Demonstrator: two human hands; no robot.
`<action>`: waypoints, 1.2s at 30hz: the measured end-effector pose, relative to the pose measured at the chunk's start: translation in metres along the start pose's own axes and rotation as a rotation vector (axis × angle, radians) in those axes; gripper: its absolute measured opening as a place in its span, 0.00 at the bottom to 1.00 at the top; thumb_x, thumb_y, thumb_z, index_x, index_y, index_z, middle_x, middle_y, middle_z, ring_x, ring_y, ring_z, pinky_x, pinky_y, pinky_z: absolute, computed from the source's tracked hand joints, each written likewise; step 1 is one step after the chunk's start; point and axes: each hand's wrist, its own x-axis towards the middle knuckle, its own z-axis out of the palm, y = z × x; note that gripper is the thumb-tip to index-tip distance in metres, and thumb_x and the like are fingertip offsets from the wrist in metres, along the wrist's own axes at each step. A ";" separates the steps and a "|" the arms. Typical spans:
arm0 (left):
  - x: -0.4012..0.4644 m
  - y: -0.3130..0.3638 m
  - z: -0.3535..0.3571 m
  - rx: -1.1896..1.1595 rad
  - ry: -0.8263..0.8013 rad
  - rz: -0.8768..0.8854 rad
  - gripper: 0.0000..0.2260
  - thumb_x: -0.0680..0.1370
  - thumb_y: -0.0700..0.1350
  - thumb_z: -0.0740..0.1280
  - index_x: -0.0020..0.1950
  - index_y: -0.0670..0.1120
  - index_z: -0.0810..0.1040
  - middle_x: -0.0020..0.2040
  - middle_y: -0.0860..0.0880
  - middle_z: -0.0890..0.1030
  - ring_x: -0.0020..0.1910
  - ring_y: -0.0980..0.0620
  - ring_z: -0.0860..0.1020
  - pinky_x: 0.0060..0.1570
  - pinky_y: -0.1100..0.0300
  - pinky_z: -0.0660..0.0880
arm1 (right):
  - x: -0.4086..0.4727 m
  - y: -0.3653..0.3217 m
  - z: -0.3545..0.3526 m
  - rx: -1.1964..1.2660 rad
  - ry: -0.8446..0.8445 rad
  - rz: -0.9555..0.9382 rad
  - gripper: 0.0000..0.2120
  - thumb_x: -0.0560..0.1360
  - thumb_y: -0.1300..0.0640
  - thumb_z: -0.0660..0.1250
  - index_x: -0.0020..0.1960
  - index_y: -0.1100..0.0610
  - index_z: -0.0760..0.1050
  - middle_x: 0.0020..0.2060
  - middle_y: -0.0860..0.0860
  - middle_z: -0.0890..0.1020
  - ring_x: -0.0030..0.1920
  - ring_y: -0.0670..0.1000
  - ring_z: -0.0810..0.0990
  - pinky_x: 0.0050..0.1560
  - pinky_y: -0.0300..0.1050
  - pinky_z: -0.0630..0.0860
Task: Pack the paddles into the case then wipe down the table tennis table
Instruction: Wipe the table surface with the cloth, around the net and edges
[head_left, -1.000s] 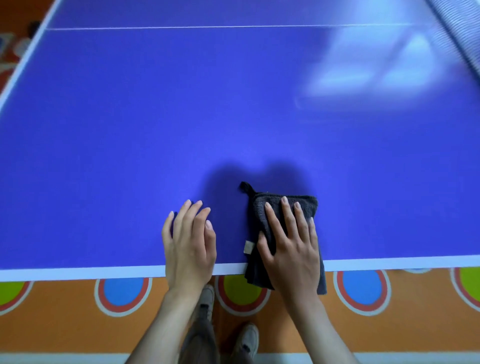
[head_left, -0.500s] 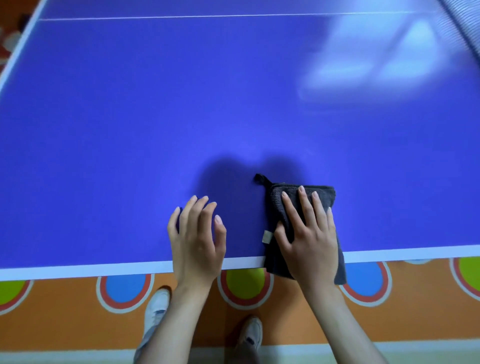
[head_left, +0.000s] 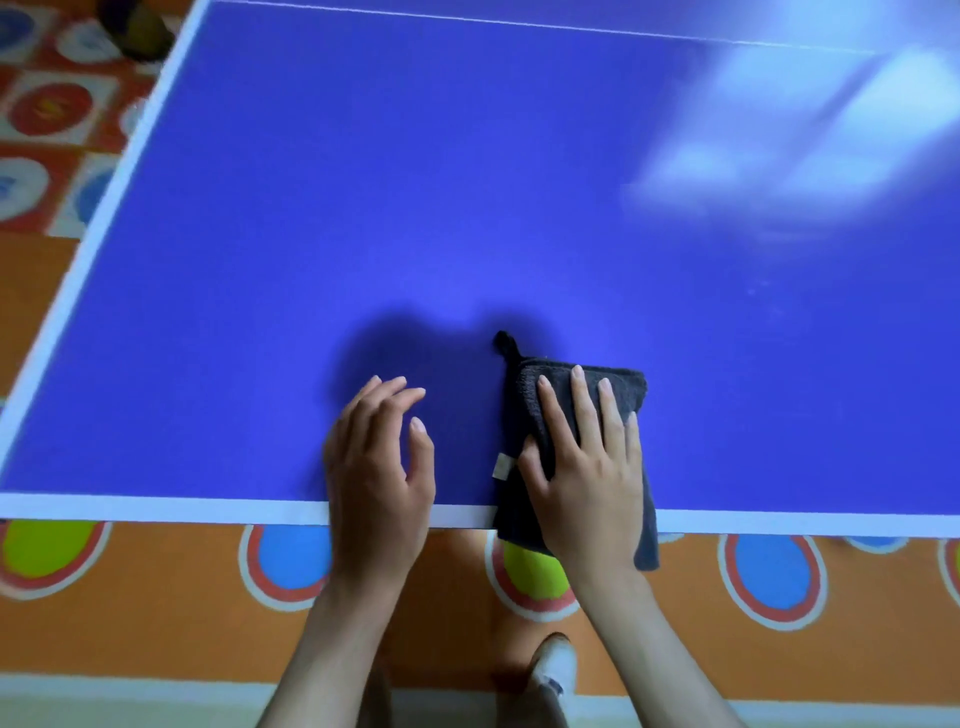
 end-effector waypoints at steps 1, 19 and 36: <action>0.005 -0.015 -0.013 0.007 0.003 -0.014 0.13 0.83 0.42 0.62 0.66 0.44 0.79 0.67 0.47 0.79 0.73 0.47 0.73 0.70 0.46 0.70 | 0.000 -0.019 0.004 -0.001 0.000 0.000 0.28 0.81 0.45 0.59 0.81 0.46 0.67 0.81 0.52 0.66 0.82 0.58 0.60 0.80 0.63 0.59; 0.062 -0.247 -0.196 0.060 0.066 -0.226 0.14 0.84 0.42 0.61 0.68 0.42 0.77 0.69 0.44 0.78 0.72 0.44 0.73 0.68 0.43 0.72 | -0.003 -0.351 0.069 -0.008 -0.062 -0.178 0.28 0.83 0.46 0.57 0.81 0.52 0.66 0.82 0.57 0.62 0.82 0.63 0.59 0.79 0.67 0.59; 0.070 -0.301 -0.239 0.075 0.160 -0.345 0.13 0.83 0.37 0.62 0.66 0.44 0.79 0.65 0.46 0.81 0.66 0.48 0.77 0.64 0.55 0.74 | 0.059 -0.479 0.116 0.136 -0.038 -0.270 0.25 0.84 0.46 0.56 0.80 0.50 0.68 0.81 0.54 0.66 0.82 0.59 0.60 0.79 0.67 0.57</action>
